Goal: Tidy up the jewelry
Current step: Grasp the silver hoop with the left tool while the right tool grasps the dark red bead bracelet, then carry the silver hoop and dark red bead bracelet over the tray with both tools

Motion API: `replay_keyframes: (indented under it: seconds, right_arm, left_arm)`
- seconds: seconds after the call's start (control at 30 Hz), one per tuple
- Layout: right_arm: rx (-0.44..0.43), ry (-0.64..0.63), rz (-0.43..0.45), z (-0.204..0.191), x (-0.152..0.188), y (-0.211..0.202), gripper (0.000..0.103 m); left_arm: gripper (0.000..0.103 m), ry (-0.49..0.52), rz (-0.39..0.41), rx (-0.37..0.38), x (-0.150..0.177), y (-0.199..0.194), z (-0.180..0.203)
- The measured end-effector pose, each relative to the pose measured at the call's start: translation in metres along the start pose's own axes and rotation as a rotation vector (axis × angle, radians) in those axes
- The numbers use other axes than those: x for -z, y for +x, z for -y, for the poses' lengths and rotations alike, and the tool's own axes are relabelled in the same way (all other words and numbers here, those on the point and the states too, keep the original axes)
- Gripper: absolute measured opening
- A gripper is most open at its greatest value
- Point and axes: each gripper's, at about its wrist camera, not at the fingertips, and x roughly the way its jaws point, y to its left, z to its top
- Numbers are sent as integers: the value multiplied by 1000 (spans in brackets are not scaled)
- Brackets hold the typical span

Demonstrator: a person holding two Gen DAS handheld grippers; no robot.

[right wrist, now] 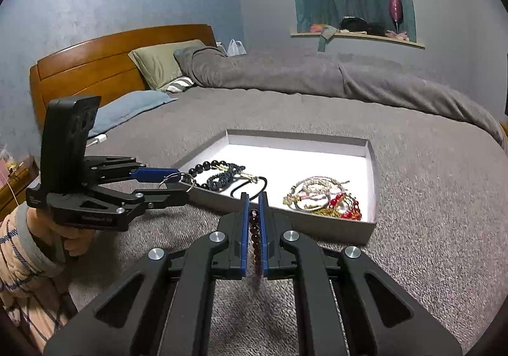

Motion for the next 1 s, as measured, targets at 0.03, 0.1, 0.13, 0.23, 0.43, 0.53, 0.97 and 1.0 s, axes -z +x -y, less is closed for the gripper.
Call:
replay_keyframes:
  seconds: [0.03,0.1,0.13,0.23,0.43,0.53,0.97,1.0]
  right_arm:
    - [-1,1,4,0,-1,0,6]
    - [-8,3,17,0,-6,0,6]
    - [-10,6,25,0,-9,-1,6]
    - [-15,14,54,1,-19,-2,6]
    - [-26,53,98,10,-41,7,6]
    - [-26,69,88,15,-47,22,6]
    - [48,161,-39,48,-24,79,6]
    - [53,171,-41,52,-22,79,6]
  left_arm:
    - [50,-4,7,-4,-3,0,-1]
    - [50,-7,14,-11,-8,0,-2]
    - [50,-7,17,-17,-10,1,-4]
    - [50,-14,21,-28,-15,3,-8]
    - [50,-30,19,-53,-25,15,-16]
    - [50,-50,9,-61,-28,24,-24]
    - [50,-88,-81,-53,-24,65,-35]
    - [50,-87,-88,-53,-23,67,-35]
